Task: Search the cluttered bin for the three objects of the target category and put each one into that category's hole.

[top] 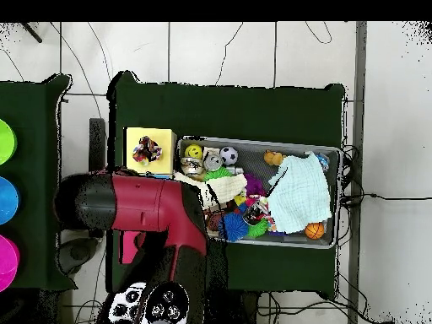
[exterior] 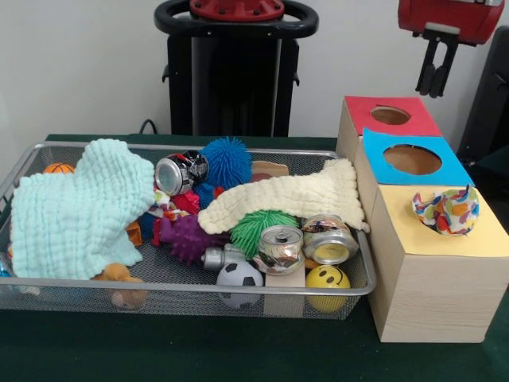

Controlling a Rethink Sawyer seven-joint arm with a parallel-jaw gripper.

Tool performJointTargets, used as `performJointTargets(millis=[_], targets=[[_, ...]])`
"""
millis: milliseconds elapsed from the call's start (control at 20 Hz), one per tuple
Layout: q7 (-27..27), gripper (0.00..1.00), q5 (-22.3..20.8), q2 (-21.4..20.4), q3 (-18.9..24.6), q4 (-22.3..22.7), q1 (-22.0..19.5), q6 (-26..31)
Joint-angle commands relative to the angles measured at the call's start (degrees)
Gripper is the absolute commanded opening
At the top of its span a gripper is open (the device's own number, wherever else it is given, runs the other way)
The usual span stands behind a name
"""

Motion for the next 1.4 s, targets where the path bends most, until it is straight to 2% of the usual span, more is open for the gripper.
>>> performJointTargets(millis=[50, 350, 550, 650, 900, 1300, 1400], targets=[[7.99, 0.00, -2.04, 1.51, 1.64, 3.02, -0.32, -2.56], [7.91, 0.00, 0.29, 2.25, 4.41, 3.07, -1.50, -5.37], [11.13, 0.00, 1.11, 4.13, 3.71, 0.47, -0.11, -6.08], [11.74, 0.00, 0.89, 4.80, 3.34, 0.87, 0.40, -8.32], [10.14, 0.00, 1.14, 6.31, 4.83, 1.74, -1.29, -14.04], [10.64, 0.00, 3.70, 6.17, 7.07, 3.59, -3.01, -18.78], [10.69, 0.00, 4.10, 5.85, 6.98, 3.66, -2.93, -18.51]])
